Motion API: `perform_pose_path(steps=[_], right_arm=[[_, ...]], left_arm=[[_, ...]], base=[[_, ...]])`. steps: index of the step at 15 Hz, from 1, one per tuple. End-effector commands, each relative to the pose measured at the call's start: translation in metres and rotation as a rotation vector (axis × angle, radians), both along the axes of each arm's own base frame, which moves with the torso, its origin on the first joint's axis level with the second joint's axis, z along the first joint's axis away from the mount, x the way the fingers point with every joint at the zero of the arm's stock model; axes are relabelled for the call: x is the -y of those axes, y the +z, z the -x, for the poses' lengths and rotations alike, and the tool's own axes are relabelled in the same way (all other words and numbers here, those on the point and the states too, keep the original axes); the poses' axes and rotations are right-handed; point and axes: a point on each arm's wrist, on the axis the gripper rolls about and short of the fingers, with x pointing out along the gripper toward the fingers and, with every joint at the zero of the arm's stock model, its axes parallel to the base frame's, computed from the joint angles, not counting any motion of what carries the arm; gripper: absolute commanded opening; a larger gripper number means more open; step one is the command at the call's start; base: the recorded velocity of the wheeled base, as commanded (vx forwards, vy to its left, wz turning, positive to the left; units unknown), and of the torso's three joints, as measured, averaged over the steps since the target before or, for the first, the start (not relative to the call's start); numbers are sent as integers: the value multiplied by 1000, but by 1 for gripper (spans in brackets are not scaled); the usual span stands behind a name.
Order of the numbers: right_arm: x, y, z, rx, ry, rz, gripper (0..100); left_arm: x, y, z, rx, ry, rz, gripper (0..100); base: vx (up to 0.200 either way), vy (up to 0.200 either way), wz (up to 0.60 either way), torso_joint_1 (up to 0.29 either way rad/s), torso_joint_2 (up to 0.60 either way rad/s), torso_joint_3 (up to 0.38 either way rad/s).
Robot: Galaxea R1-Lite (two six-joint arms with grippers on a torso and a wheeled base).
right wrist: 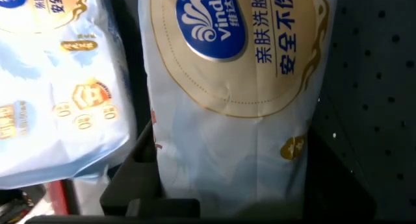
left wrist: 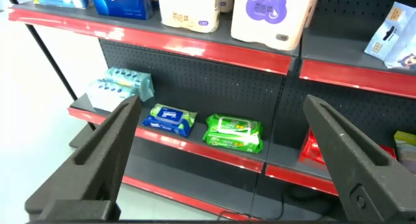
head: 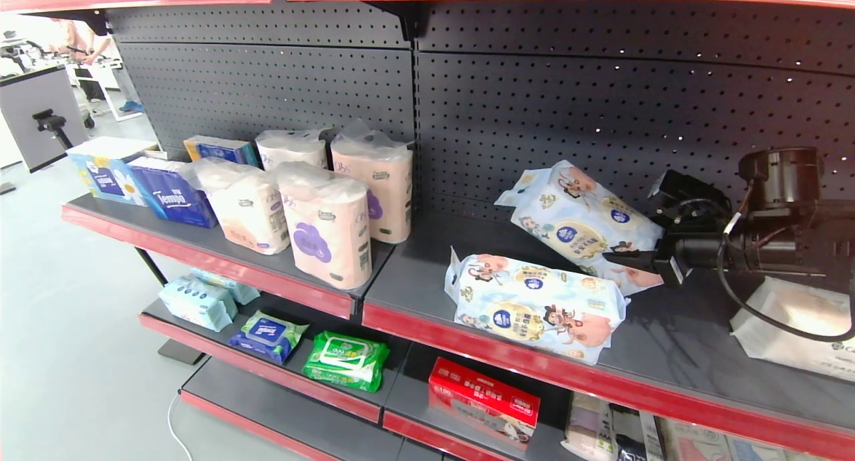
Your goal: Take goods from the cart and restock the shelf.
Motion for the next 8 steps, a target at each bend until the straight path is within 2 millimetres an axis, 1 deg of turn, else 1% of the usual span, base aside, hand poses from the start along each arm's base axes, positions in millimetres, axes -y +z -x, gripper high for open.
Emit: perform_pose_path(steps=[1, 4, 6, 8], right_arm=[[3, -11, -12, -12, 16, 8, 0], [1, -15, -25, -1, 38, 22, 0], [-4, -17, -35, 14, 61, 33, 0], [-6, -18, -37, 25, 74, 47, 0]], left_arm=[[0, 0, 0, 1, 0, 0, 100], [0, 0, 0, 1, 0, 0, 100], [0, 0, 0, 1, 0, 0, 100], [0, 0, 0, 1, 0, 0, 100]], base=[[0, 0, 0, 0, 0, 0], [0, 0, 0, 0, 0, 0], [0, 0, 0, 0, 0, 0], [0, 0, 0, 0, 0, 0]])
